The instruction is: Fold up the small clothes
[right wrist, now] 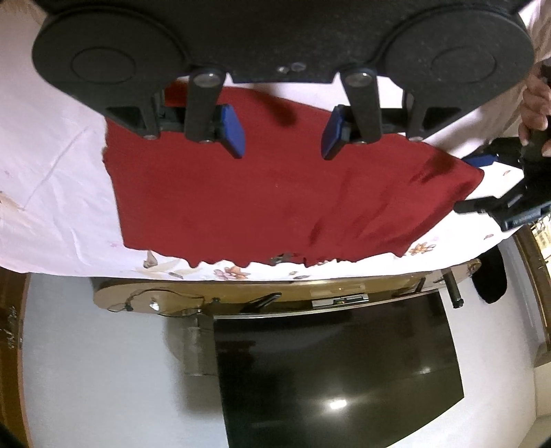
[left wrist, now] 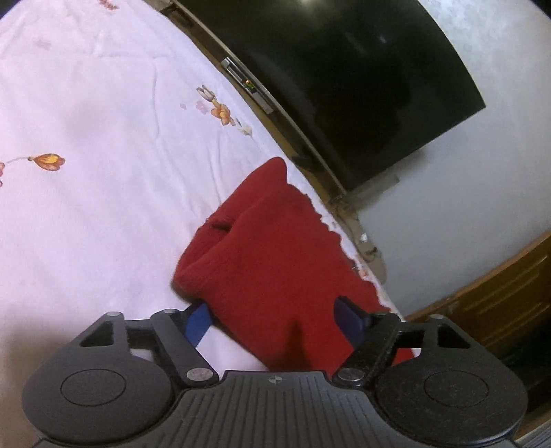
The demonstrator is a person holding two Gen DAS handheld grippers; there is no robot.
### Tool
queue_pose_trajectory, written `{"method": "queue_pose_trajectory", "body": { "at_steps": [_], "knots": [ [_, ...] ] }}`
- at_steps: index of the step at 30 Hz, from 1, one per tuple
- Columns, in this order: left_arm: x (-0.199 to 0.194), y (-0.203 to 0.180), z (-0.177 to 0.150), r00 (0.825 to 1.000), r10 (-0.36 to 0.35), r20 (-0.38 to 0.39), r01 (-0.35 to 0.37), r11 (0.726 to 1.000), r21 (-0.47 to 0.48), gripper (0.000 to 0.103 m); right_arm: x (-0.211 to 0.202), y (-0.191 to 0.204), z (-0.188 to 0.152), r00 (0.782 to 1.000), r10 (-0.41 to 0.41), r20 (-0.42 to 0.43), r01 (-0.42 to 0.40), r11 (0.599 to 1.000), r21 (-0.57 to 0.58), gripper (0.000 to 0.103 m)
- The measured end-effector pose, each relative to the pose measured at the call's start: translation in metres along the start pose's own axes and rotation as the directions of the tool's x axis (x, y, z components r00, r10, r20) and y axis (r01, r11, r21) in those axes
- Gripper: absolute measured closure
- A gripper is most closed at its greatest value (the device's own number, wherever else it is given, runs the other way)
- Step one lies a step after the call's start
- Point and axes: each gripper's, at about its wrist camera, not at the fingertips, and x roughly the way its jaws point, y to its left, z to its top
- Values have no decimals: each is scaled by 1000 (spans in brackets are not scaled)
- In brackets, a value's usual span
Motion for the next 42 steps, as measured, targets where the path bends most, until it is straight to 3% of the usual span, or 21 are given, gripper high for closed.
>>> {"method": "queue_pose_trajectory", "body": {
  "at_steps": [2, 4, 6, 8, 9, 11, 16, 19, 24, 30, 32, 33, 35, 36, 39, 42],
  "knots": [
    [3, 1, 5, 1000, 3, 7, -3, 1000, -19, 34, 5, 1, 3, 1000, 3, 1, -3, 1000, 6, 55],
    [9, 3, 10, 1000, 10, 9, -9, 999, -35, 48, 12, 2, 7, 1000, -2, 0, 2, 1000, 17, 56],
    [15, 7, 12, 999, 41, 10, -40, 999, -32, 81, 21, 3, 12, 1000, -7, 8, 7, 1000, 23, 59],
    [18, 18, 13, 999, 34, 9, -34, 998, -60, 89, 33, 6, 19, 1000, -2, 10, 2, 1000, 24, 72],
    [18, 20, 15, 1000, 21, 5, -20, 997, -70, 90, 40, 8, 23, 1000, 2, 8, -2, 1000, 18, 79],
    [18, 19, 16, 1000, 14, -4, -14, 998, -54, 90, 53, 16, 31, 1000, 8, 11, -8, 1000, 1, 84],
    [16, 17, 18, 1000, -8, 11, 8, 999, -34, 92, 84, 40, 45, 999, 46, 12, -45, 998, -53, 88],
    [13, 17, 20, 1000, -18, 24, 18, 1000, -4, 93, 115, 48, 36, 993, -66, -97, 54, 991, -124, 95],
    [13, 18, 23, 1000, -21, 17, 21, 1000, 14, 94, 108, 57, 30, 994, -94, -63, 80, 977, -199, 94],
    [21, 19, 30, 999, -33, -16, 33, 999, 5, 94, 111, 52, 26, 996, -61, -61, 49, 983, -179, 90],
    [18, 12, 33, 997, -72, -5, 72, 997, 26, 94, 113, 47, 27, 997, -47, -60, 37, 987, -154, 90],
    [15, 3, 36, 995, -100, -3, 100, 994, 41, 94, 113, 42, 28, 998, -31, -59, 24, 993, -119, 90],
    [11, -32, 42, 990, -144, 0, 142, 977, 158, 94, 112, 31, 26, 999, 2, -52, -4, 999, -45, 90],
    [11, -52, 44, 985, -173, -11, 172, 963, 208, 94, 111, 28, 24, 999, 13, -47, -14, 1000, -19, 90],
    [23, -116, 42, 946, -309, -99, 324, 896, 305, 94, 107, 17, 22, 998, 50, -40, -48, 997, 64, 90],
    [47, -172, 20, 876, -418, -239, 478, 813, 331, 94, 100, -13, 23, 990, 133, -37, -119, 958, 260, 96]
  ]
}}
